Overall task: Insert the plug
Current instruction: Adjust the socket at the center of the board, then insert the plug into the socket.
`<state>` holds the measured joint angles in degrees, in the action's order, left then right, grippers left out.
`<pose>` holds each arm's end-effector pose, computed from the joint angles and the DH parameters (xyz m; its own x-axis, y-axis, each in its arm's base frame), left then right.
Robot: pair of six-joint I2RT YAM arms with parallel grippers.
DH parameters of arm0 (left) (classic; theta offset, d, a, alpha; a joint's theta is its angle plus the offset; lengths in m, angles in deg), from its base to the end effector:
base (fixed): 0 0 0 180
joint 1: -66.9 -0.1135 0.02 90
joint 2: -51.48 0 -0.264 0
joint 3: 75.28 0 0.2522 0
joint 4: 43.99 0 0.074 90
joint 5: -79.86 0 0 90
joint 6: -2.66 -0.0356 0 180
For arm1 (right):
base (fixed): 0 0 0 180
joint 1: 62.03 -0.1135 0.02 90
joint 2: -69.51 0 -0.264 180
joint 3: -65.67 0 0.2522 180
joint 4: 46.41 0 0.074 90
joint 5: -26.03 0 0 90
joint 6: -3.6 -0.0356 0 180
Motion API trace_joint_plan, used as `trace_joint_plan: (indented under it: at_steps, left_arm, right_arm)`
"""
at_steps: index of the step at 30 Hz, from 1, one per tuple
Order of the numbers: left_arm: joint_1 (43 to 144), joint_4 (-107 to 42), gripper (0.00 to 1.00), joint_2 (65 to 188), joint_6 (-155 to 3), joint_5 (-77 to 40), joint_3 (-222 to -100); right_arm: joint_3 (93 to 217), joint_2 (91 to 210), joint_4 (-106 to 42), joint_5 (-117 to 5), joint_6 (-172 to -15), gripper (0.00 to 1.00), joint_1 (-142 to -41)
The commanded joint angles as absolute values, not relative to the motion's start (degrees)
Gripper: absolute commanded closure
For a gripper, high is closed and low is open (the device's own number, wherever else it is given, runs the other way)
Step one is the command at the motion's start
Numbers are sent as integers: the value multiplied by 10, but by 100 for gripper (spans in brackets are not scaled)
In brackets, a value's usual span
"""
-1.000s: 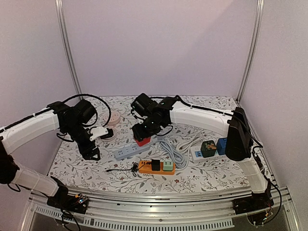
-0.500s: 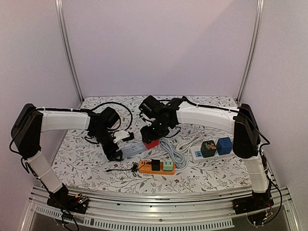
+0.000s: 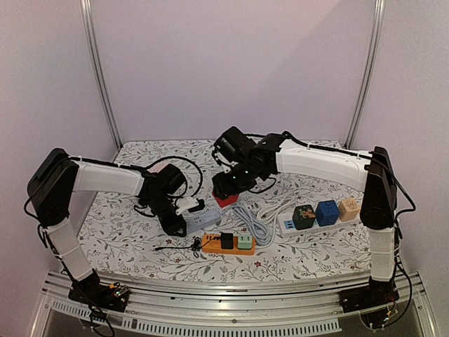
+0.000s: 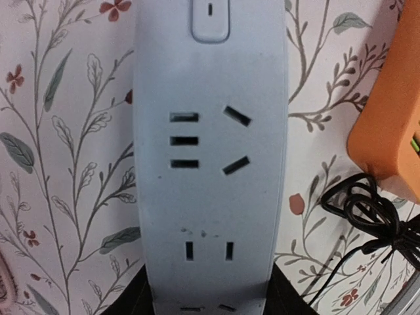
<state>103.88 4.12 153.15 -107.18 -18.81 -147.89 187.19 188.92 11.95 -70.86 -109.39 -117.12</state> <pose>0.2509 -0.1956 0.1431 -0.5218 0.8129 -0.2588 0.8489 0.5248 -0.0629 0.2681 0.3768 0.2618 -0.7411 -0.3844 -0.5504 -0.5285 0.8397 0.1252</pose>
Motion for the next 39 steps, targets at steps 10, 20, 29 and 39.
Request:
trace_joint_plan:
  at_steps: [10, 20, 29, 39]
  left_arm:
    - [1114, 41, 45, 1547, -1029, -230, -1482]
    - [1045, 128, 19, 1387, -1107, -293, -1491]
    - [951, 65, 16, 1324, -1082, -205, -1471]
    - [937, 30, 16, 1328, -1077, -144, -1455]
  right_arm:
    - [1857, 1867, 108, -712, -1114, 100, -1179]
    - [1937, 1923, 151, -695, -1114, 100, -1195]
    - [2035, 1994, 193, -627, -1058, 100, -1228]
    - [2134, 2090, 244, -650, -1039, 100, -1231]
